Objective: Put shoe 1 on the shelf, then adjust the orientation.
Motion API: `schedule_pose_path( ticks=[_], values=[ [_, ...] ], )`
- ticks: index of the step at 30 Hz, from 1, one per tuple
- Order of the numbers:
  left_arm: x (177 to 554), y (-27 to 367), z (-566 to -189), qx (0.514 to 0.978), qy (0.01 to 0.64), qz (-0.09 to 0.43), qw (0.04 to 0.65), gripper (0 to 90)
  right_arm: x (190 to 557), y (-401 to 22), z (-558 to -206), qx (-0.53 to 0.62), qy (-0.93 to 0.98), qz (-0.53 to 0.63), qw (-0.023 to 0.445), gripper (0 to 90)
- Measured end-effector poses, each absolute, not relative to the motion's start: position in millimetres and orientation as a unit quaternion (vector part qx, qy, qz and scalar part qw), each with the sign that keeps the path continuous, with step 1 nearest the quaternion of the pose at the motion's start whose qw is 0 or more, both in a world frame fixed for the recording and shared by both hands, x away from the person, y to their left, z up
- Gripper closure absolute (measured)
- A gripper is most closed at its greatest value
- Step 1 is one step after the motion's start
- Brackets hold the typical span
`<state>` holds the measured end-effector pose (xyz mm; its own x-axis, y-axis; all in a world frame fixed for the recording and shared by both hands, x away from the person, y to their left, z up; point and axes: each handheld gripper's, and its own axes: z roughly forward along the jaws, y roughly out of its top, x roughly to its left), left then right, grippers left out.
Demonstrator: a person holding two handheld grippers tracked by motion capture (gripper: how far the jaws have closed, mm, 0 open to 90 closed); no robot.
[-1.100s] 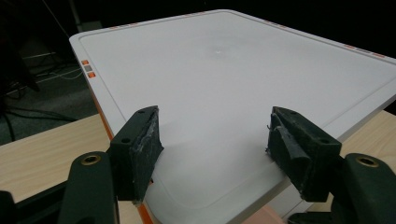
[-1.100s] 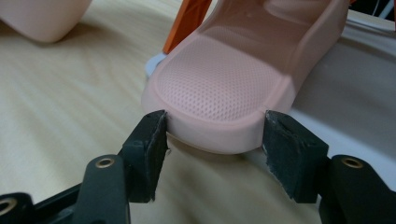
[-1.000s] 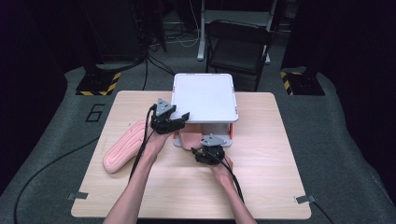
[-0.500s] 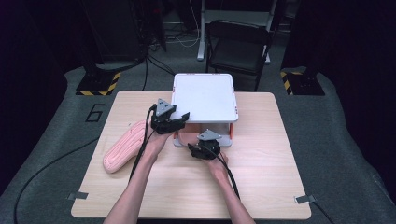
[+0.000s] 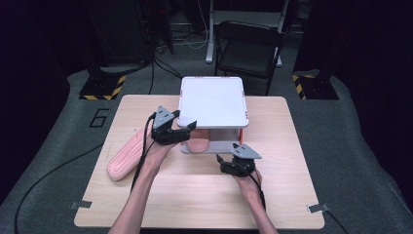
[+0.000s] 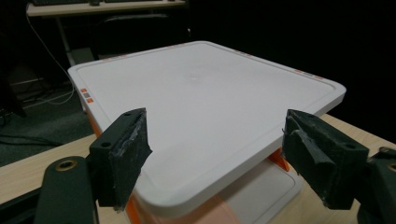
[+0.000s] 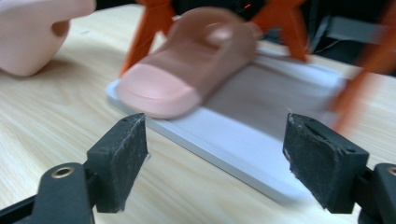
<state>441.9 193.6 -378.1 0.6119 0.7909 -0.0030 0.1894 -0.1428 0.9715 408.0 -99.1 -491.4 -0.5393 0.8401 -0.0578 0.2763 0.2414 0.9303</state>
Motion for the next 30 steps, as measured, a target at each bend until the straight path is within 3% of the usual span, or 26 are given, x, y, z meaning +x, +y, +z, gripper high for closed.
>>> schedule_pose_path(
  ticks=[6, 16, 30],
  values=[
    [415, 238, -385, 0.709, 0.337, 0.292, 0.546, 20.5, 374, -159, -490, 0.407, 0.696, 0.502, 0.313, 19.7],
    [378, 329, -436, 0.681, 0.410, 0.290, 0.533, 21.9, 340, -216, -503, 0.431, 0.669, 0.494, 0.351, 22.1],
    [362, 357, -464, 0.665, 0.442, 0.300, 0.523, 23.7, 343, -224, -502, 0.441, 0.657, 0.493, 0.361, 22.4]
  ],
)
